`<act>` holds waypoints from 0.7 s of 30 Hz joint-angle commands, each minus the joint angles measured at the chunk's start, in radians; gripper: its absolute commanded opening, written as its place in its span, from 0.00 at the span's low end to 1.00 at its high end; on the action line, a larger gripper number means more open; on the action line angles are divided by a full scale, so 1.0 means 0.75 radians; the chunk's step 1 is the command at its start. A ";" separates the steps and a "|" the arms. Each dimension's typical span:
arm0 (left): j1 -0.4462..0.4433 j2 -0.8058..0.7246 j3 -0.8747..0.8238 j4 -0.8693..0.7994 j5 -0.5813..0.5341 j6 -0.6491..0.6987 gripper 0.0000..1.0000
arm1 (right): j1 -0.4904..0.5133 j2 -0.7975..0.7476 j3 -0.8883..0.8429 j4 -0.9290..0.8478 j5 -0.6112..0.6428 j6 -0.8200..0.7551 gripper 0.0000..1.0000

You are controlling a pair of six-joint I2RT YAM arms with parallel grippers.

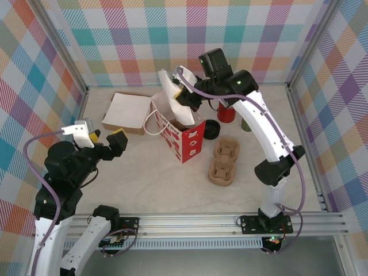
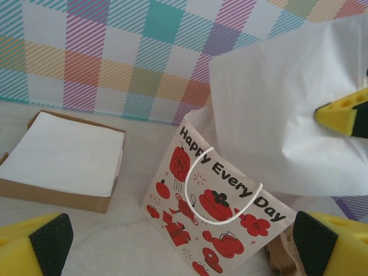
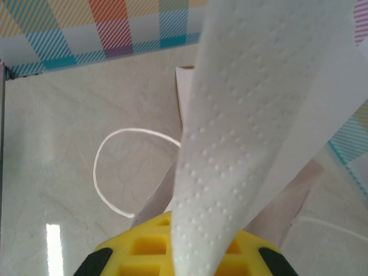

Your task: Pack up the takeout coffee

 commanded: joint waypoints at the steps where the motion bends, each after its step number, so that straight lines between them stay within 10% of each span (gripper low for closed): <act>1: -0.019 0.008 0.009 0.006 -0.036 -0.012 1.00 | -0.001 0.069 0.032 -0.091 -0.081 -0.055 0.00; 21: -0.020 0.020 -0.008 0.017 0.012 -0.029 1.00 | -0.012 0.379 0.019 -0.281 0.037 -0.034 0.00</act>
